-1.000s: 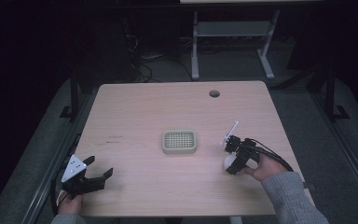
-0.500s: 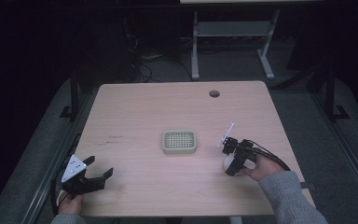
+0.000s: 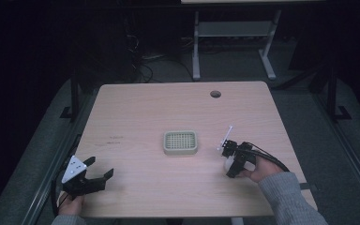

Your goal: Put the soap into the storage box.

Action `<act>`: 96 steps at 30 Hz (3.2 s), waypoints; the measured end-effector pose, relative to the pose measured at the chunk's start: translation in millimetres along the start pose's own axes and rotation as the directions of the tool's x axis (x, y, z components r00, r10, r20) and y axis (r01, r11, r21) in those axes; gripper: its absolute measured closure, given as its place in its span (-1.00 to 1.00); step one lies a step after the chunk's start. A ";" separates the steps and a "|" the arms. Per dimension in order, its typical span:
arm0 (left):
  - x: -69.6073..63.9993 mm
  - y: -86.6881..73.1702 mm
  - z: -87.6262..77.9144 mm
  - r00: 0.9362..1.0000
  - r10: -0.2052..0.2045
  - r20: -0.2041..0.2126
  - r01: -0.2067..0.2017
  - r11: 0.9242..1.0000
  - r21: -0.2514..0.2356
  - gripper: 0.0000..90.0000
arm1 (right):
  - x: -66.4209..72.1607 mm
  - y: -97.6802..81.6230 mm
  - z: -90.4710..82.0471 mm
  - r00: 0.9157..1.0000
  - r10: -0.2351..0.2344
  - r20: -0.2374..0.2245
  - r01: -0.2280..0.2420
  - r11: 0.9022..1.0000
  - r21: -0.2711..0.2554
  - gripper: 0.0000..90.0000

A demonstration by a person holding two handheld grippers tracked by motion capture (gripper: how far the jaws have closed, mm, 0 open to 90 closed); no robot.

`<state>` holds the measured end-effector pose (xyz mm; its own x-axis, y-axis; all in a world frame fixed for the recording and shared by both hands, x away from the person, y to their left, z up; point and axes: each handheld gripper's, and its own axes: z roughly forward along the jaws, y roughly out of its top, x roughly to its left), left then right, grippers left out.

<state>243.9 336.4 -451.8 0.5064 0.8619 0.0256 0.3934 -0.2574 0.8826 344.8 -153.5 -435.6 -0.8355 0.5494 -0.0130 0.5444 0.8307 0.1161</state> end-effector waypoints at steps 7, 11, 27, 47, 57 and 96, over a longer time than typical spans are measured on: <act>-0.2 0.4 -0.3 1.000 -0.002 0.000 0.002 1.000 -0.004 -0.71 | -0.6 -0.1 0.7 1.000 -0.003 0.006 0.003 1.000 0.006 -0.52; 0.1 0.9 -1.9 1.000 -0.008 -0.003 0.008 1.000 -0.011 -0.71 | -1.3 -0.6 -0.1 1.000 -0.009 0.003 0.009 1.000 0.003 -0.49; 0.3 1.1 -3.5 1.000 -0.006 -0.011 0.006 1.000 -0.014 -0.71 | -1.1 0.0 -0.4 1.000 -0.027 0.009 0.026 1.000 0.012 -0.48; 1.1 -0.1 -5.1 1.000 -0.017 -0.018 0.017 1.000 -0.015 -0.71 | -1.0 5.3 -18.9 0.999 -0.032 -0.004 0.032 0.998 -0.055 -0.48; 1.1 0.6 -3.4 1.000 -0.021 -0.012 0.021 1.000 -0.018 -0.71 | -1.5 15.8 -32.5 0.999 -0.051 -0.006 0.050 0.995 -0.090 -0.48; 2.0 0.2 -4.4 1.000 -0.025 -0.014 0.024 1.000 -0.016 -0.71 | 1.2 66.9 -52.2 0.992 -0.118 -0.038 0.113 0.987 -0.118 -0.48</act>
<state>241.7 340.0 -449.5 0.4854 0.8743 0.0106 0.3932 -0.2291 0.8905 376.3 -102.0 -375.9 -0.8963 0.4433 0.0114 0.4338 0.8711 0.2300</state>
